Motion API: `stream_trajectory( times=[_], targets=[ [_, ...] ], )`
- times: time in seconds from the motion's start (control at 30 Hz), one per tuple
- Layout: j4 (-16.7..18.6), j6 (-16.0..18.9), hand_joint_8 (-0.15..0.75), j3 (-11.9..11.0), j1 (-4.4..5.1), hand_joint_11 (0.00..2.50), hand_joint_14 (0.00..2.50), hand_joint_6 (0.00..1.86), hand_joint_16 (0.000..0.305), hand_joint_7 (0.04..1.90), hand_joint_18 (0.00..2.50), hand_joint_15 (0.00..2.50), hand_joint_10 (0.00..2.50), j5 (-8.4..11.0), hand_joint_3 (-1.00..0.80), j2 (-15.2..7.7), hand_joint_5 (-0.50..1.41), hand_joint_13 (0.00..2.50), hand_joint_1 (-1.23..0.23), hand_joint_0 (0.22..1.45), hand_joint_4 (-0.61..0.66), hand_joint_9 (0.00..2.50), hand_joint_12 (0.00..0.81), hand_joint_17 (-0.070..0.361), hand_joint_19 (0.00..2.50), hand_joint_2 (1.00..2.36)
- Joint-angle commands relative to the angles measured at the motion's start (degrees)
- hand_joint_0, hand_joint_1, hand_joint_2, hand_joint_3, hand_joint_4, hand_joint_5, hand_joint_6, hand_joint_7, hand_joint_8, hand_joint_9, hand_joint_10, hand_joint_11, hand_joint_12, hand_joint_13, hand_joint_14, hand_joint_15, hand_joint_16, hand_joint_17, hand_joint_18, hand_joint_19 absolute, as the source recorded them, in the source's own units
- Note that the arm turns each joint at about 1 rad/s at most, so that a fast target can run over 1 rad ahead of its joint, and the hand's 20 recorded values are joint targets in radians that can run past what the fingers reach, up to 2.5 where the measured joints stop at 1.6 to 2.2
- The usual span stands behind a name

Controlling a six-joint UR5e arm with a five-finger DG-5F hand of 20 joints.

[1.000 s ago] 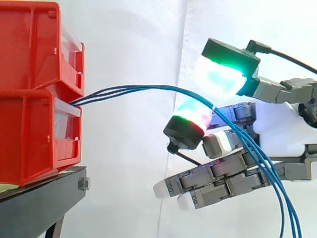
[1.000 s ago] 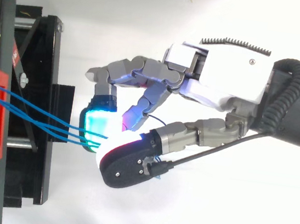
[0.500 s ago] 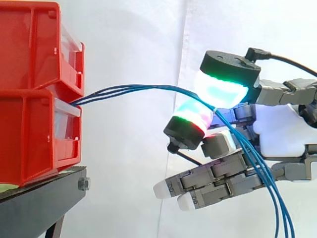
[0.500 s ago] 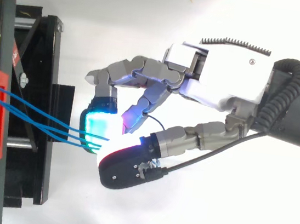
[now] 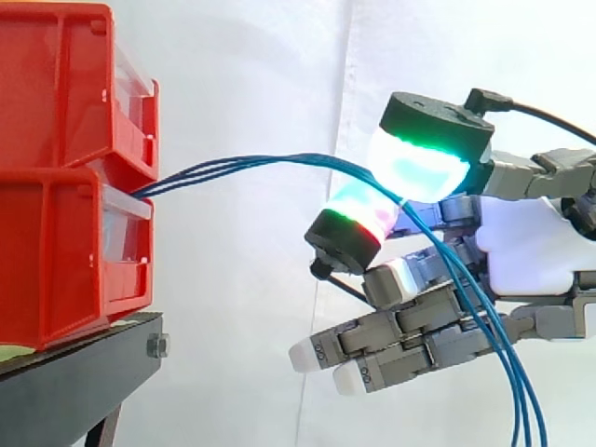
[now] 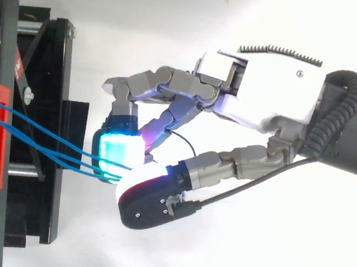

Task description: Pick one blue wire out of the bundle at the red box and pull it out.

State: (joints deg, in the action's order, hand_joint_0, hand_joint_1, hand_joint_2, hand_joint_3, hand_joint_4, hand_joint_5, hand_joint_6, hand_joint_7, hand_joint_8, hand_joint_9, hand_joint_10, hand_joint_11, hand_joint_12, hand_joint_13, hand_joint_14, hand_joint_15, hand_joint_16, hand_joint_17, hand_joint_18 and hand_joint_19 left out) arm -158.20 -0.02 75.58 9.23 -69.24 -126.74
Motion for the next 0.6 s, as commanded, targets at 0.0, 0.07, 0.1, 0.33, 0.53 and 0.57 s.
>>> stream_trajectory(
  times=[0.0, 0.07, 0.1, 0.33, 0.53, 0.57],
  targets=[
    [0.00, -0.07, 0.279, 0.01, 0.00, 0.93, 0.01, 0.92, 0.058, 1.42, 0.00, 0.12, 0.03, -0.02, -0.31, 0.00, -0.21, 0.04, -0.90, 0.78, 0.14, 0.71, 0.409, 0.131, 0.31, 1.02],
    [0.00, -0.07, 0.274, -0.08, 0.00, 0.90, 0.00, 0.91, 0.058, 1.47, 0.00, 0.11, 0.03, -0.02, -0.29, 0.00, -0.21, 0.03, -0.89, 0.76, 0.16, 0.71, 0.412, 0.131, 0.30, 1.02],
    [0.00, -0.07, 0.269, 0.01, 0.00, 0.85, 0.00, 0.91, 0.058, 1.51, 0.00, 0.09, 0.03, -0.02, -0.28, 0.00, -0.20, 0.03, -0.88, 0.74, 0.20, 0.72, 0.412, 0.132, 0.29, 1.02],
    [0.00, 0.02, 0.234, 0.01, 0.00, 0.66, 0.00, 0.86, 0.056, 1.47, 0.00, 0.07, 0.03, -0.02, -0.23, 0.00, -0.16, 0.02, -0.80, 0.60, 0.18, 0.74, 0.400, 0.126, 0.30, 1.02],
    [0.00, 0.02, 0.213, 0.01, 0.00, 0.59, 0.00, 0.83, 0.055, 1.36, 0.00, 0.06, 0.02, -0.02, -0.22, 0.00, -0.13, 0.03, -0.72, 0.56, 0.16, 0.80, 0.396, 0.124, 0.31, 1.02],
    [0.00, 0.02, 0.213, -0.08, 0.00, 0.60, 0.00, 0.83, 0.055, 1.36, 0.00, 0.06, 0.03, -0.02, -0.21, 0.00, -0.13, 0.04, -0.72, 0.56, 0.15, 0.82, 0.396, 0.123, 0.31, 1.03]
  ],
)
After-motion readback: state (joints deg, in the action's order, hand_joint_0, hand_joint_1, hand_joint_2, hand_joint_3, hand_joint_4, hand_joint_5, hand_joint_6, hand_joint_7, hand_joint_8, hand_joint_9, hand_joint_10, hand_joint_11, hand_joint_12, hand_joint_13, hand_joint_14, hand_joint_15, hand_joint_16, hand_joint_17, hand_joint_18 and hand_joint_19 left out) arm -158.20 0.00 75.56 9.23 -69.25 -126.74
